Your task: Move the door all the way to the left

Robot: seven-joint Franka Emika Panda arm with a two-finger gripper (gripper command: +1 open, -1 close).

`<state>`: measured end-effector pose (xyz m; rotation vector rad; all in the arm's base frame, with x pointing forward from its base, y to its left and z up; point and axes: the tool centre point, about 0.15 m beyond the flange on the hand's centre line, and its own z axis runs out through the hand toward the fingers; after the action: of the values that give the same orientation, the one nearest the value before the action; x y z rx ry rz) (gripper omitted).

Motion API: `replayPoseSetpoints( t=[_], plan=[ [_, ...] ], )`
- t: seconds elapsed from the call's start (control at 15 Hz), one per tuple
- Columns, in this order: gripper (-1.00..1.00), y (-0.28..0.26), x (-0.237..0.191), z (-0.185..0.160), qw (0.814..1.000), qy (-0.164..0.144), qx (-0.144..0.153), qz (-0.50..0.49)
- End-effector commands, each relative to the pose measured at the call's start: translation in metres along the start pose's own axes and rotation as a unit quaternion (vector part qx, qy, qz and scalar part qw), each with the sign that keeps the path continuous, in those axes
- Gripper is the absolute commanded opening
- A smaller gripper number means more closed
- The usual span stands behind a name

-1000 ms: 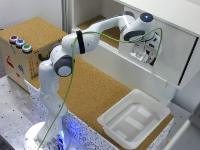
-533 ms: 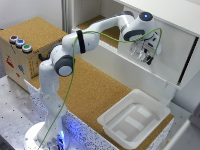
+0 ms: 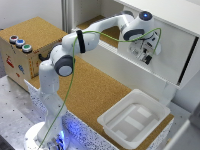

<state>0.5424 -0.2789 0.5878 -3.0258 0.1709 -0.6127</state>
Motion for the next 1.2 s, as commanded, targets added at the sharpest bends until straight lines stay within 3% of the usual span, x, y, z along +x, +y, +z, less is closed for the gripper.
replayPoseSetpoints(
  t=[0.0,1.13],
  plan=[
    [-1.00,-0.052,0.002,0.040,0.998,-0.018,-0.050,0.014],
    [-1.00,-0.138,-0.013,0.062,0.998,-0.024,-0.051,0.011]
  ],
)
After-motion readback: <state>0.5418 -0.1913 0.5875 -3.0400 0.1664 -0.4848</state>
